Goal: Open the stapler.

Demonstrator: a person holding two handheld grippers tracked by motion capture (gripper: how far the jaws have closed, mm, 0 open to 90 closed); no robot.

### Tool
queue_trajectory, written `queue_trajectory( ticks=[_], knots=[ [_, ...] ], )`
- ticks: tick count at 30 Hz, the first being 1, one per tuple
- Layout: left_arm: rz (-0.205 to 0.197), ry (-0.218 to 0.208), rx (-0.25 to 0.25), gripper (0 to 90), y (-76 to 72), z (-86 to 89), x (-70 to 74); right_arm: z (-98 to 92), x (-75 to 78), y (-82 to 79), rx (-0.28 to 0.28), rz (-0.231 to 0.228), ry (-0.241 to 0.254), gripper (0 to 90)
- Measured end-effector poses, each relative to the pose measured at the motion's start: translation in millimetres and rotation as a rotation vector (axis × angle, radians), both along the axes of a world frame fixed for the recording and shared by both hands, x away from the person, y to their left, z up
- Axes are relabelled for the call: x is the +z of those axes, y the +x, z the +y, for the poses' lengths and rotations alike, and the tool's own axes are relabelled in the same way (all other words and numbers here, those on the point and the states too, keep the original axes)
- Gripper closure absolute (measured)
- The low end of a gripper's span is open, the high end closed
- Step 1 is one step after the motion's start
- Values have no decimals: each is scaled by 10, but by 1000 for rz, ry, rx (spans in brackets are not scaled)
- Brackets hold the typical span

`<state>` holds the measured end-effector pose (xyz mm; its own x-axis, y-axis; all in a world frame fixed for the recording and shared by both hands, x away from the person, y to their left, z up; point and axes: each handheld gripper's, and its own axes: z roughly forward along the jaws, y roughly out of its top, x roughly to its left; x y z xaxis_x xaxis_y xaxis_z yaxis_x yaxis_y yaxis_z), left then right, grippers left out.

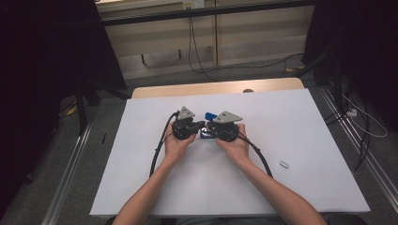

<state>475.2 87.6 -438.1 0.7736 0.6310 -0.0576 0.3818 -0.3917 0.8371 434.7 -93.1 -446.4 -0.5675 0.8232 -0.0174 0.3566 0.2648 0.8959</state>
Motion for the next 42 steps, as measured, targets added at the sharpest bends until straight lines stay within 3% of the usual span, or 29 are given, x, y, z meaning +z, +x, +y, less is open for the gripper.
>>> queue_trajectory(
  ticks=[21, 42],
  knots=[
    [-3, 7, -3, 900, -4, 12, -64, 61, -13, 42, -32, -16, 28, 900],
    [6, -20, 6, 900, -2, 23, -81, -24, 82, 9, -68, -41, 24, 900]
  ],
)
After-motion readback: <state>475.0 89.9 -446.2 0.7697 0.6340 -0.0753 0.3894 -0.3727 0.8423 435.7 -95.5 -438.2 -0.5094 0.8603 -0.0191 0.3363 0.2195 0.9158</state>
